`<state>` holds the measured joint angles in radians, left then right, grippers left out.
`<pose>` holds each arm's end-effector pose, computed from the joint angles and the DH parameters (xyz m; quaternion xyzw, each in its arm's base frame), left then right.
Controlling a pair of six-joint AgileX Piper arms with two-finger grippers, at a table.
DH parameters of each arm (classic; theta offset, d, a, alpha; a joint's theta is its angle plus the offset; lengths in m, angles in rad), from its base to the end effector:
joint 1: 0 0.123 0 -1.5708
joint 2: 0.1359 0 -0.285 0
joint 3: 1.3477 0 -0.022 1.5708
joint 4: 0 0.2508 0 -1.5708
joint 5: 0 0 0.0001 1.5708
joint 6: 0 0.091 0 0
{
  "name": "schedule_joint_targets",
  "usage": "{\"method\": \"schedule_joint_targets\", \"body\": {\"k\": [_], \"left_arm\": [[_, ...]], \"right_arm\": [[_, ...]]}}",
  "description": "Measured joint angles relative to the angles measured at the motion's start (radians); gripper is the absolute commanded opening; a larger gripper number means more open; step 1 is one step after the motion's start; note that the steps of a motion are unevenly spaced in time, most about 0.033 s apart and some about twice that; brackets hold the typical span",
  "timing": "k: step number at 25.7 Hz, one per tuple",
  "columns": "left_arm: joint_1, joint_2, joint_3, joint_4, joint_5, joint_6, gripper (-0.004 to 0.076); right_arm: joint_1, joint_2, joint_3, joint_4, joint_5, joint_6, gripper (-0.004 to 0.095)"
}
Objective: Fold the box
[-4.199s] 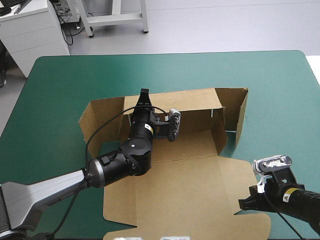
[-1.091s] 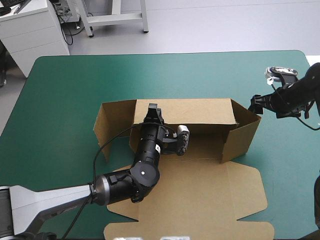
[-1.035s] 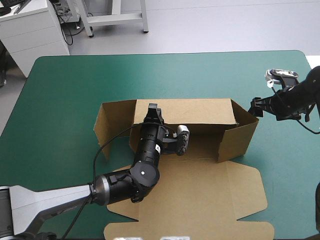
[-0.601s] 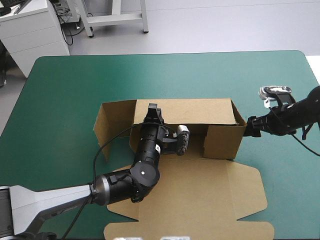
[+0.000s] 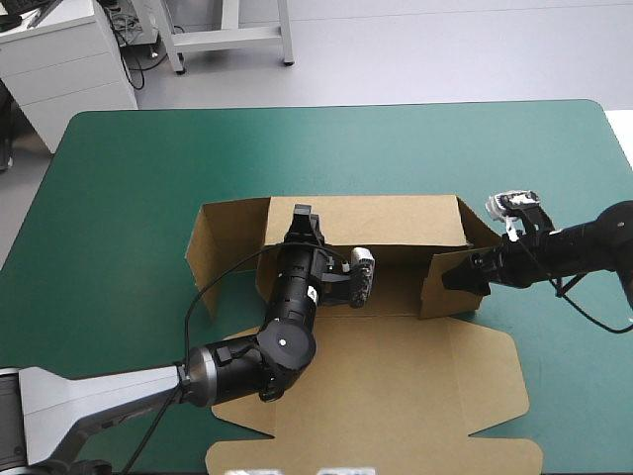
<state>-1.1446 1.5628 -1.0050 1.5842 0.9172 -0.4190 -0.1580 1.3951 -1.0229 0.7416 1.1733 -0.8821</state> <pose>0.1979 -0.2611 0.2874 0.6029 0.5192 0.3822 0.4699 0.2576 0.0164 0.2891 -0.2162 0.9132 0.2703 0.2152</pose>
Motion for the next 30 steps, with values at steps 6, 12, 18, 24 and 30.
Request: {"method": "schedule_joint_targets", "body": {"k": [6, 12, 18, 24, 30], "left_arm": [[0.000, 0.000, 0.000, 0.000, 0.000, 0.000, -0.0032], [0.000, 0.000, 0.000, 0.000, 0.000, 0.000, -0.0032], [0.000, 0.000, 0.000, 0.000, 0.000, 0.000, -0.0032], [0.000, 0.000, 0.000, -0.001, 0.003, 0.000, -0.0032], [0.002, 0.000, 0.002, -0.023, 0.040, 0.000, -0.0032]], "right_arm": [[0.056, -0.127, 0.156, 0.086, -0.198, -0.080, 0.0784], [0.178, -0.252, 0.265, 0.089, -0.423, -0.062, 0.0782], [0.329, -0.261, 0.345, 0.082, -0.647, -0.024, 0.0781], [0.418, -0.261, 0.373, 0.084, -0.807, 0.050, 0.0413], [0.434, -0.261, 0.379, 0.064, -0.880, 0.081, -0.0014]]}}
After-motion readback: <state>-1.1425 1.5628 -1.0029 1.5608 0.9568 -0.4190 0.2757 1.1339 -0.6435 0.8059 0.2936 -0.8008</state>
